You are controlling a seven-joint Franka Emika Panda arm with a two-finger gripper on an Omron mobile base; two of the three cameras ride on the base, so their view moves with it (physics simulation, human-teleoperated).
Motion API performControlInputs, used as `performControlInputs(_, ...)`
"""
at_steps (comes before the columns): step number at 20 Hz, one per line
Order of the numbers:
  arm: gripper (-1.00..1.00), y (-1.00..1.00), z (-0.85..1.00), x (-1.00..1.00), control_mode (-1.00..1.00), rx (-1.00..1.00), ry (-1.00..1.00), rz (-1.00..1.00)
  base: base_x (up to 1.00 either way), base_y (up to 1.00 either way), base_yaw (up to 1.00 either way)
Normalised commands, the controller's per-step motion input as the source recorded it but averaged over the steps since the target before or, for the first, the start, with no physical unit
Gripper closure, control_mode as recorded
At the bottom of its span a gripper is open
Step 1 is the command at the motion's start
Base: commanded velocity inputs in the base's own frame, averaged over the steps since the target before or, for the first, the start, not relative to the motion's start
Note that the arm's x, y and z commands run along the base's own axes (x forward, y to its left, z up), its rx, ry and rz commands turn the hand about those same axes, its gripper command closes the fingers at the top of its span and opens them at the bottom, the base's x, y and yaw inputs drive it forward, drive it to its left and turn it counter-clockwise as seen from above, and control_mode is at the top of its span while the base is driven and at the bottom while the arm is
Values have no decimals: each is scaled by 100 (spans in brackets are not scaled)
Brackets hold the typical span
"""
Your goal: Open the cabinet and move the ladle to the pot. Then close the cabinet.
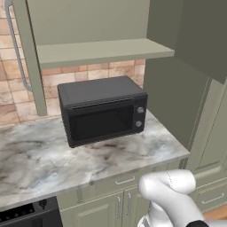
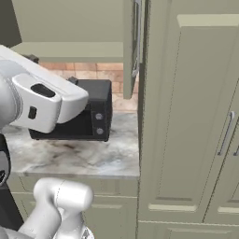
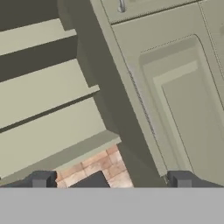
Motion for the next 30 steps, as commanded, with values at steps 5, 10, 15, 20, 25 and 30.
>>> performControlInputs(5, -100, -40, 0, 9, -100, 20, 2, 0, 0, 0, 0)
performControlInputs(10, -100, -29, -2, 8, -100, 18, 2, 0, 0, 0, 0)
performControlInputs(15, -100, -10, -4, 7, -100, 12, 0, 0, 0, 0, 0)
performControlInputs(20, -100, -12, -12, 5, -100, 17, 0, 0, 0, 0, 0)
performControlInputs(25, -100, -24, -20, 7, -100, 22, 0, 0, 0, 0, 0)
performControlInputs(30, -100, -16, -20, 15, -100, 20, 0, 0, 0, 0, 0)
